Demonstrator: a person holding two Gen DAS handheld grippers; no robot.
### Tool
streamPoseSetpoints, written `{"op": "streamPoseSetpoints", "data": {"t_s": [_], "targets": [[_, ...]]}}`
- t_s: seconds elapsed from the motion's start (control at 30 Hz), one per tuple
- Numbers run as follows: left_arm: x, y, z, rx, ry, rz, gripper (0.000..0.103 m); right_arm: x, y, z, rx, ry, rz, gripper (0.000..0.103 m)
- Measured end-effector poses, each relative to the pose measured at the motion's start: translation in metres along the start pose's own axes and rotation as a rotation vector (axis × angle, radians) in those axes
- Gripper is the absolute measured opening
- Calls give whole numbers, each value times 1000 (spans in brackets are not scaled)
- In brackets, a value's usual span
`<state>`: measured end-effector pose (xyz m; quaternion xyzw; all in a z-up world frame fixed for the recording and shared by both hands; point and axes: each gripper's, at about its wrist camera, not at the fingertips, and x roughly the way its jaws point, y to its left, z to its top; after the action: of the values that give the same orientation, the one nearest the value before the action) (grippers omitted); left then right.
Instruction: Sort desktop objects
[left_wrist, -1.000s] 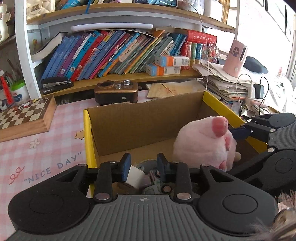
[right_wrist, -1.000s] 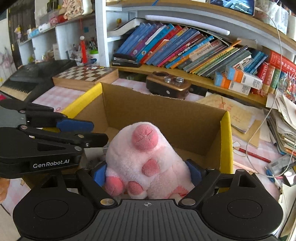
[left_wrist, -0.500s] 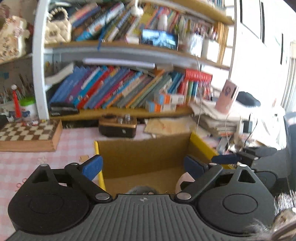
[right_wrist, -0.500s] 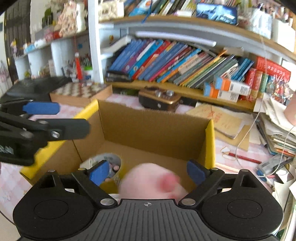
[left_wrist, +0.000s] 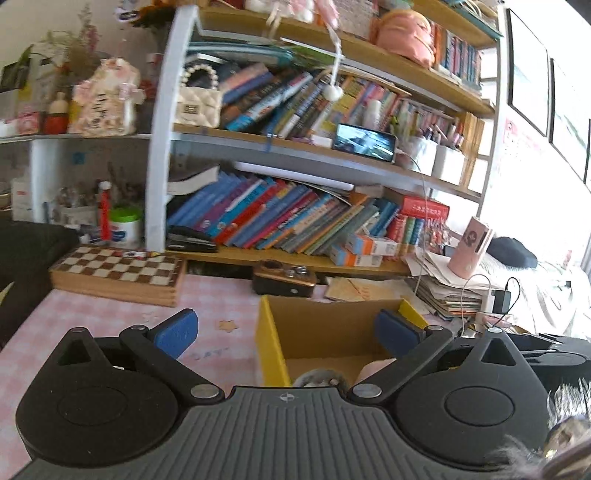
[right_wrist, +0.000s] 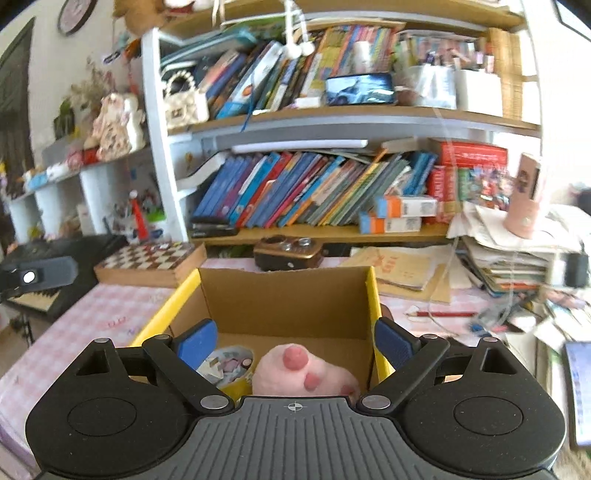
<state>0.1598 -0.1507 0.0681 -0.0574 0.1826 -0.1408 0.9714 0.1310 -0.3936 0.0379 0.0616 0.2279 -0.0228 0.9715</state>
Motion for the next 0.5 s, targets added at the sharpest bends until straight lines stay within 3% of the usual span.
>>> {"op": "streamPoseSetpoints", "data": {"t_s": [0.23,0.5], "targets": [[-49,33,-21,-57,13,39,103,-32,17,-21,48,-21,-82,97],[-94,55,-54,-113,49,56,103,-63,51,-54,35,22,-106,97]]}}
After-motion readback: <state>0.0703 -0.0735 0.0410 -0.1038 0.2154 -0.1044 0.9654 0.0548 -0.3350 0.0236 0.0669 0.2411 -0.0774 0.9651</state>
